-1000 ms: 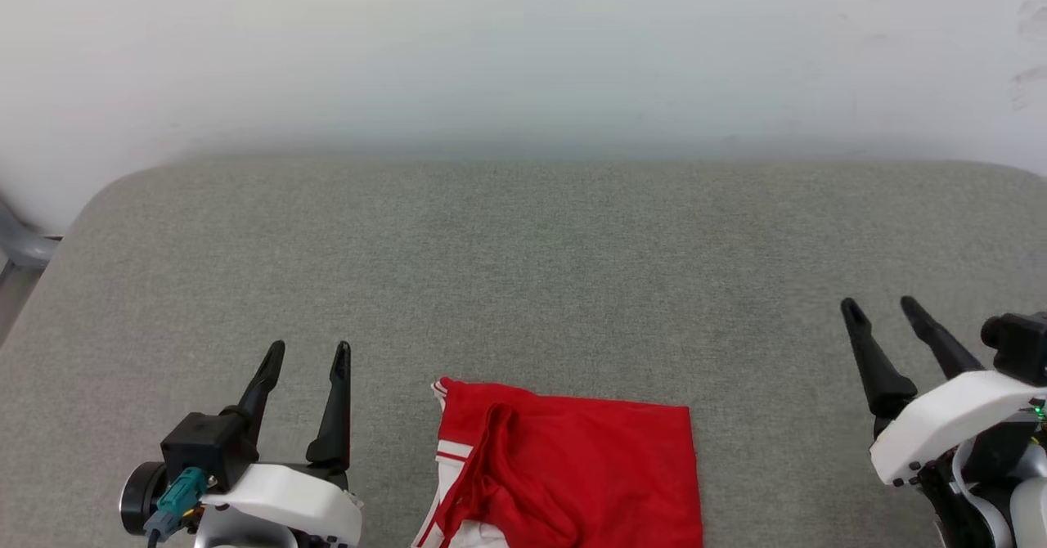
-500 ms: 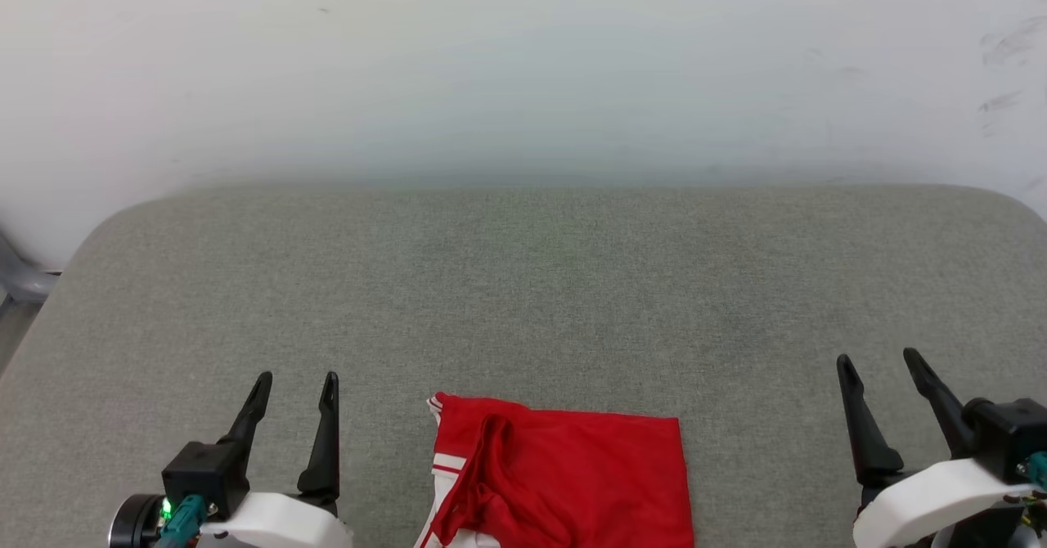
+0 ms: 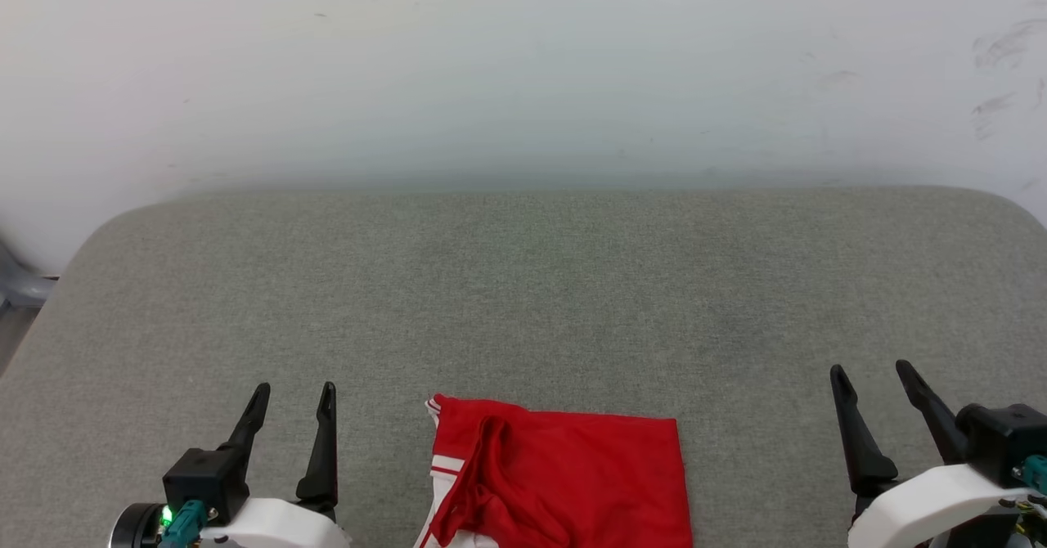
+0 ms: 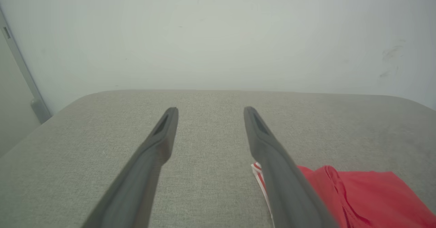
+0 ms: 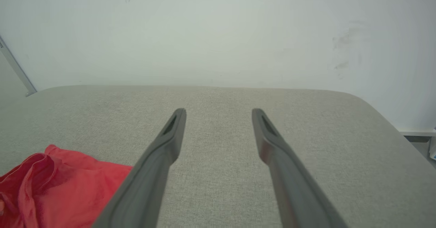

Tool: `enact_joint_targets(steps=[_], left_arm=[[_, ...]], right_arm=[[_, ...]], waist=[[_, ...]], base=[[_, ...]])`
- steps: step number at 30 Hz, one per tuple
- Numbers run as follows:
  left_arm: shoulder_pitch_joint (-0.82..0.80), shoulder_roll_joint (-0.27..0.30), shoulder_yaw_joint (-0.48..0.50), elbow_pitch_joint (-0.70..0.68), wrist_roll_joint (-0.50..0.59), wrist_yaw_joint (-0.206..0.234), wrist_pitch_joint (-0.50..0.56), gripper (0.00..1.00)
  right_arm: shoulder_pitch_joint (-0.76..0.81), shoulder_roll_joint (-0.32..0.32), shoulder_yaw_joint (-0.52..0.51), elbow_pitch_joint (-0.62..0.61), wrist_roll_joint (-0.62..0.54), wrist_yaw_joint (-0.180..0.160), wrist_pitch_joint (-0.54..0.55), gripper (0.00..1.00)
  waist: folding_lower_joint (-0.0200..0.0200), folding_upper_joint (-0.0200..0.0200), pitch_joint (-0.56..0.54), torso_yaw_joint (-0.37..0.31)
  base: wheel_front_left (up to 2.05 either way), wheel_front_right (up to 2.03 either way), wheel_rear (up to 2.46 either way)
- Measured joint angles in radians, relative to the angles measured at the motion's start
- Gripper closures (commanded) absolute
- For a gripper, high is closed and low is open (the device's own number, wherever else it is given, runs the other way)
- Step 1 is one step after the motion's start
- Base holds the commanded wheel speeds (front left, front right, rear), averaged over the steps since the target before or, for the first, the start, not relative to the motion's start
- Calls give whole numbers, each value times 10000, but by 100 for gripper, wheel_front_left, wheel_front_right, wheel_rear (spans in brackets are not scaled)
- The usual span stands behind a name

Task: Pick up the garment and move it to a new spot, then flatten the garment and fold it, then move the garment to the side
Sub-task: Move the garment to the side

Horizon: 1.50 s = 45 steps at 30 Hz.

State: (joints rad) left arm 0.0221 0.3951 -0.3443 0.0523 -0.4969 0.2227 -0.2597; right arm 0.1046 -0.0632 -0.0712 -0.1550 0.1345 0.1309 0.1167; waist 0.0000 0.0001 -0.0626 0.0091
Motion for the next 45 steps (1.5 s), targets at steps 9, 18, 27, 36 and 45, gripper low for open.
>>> enact_joint_targets(steps=[9,18,27,36,45], left_arm=[[-157,-144,77,2,90,-75,-2,0],[-258,-249,100,-190,253,-209,-4,0],[-621,-477,132,-278,362,-464,-4,0],[-1012,-752,368,-92,558,-794,-6,0],[-1024,-1032,706,136,802,-993,-6,0]], right_arm=[[252,-165,-702,1256,1488,-2,2006,0],[297,-479,-280,2336,3290,-2,4684,0],[-598,-408,1152,2846,4717,-2,5440,0],[-1609,-314,1783,4048,5085,8,5678,0],[-1993,-560,2431,4196,5340,0,5419,100]], waist=[[0,0,71,89],[0,0,320,421],[1,0,980,898],[2,0,1764,1528],[2,0,1718,1655]], base=[[0,0,0],[0,0,0],[0,0,0],[0,0,0],[0,0,0]])
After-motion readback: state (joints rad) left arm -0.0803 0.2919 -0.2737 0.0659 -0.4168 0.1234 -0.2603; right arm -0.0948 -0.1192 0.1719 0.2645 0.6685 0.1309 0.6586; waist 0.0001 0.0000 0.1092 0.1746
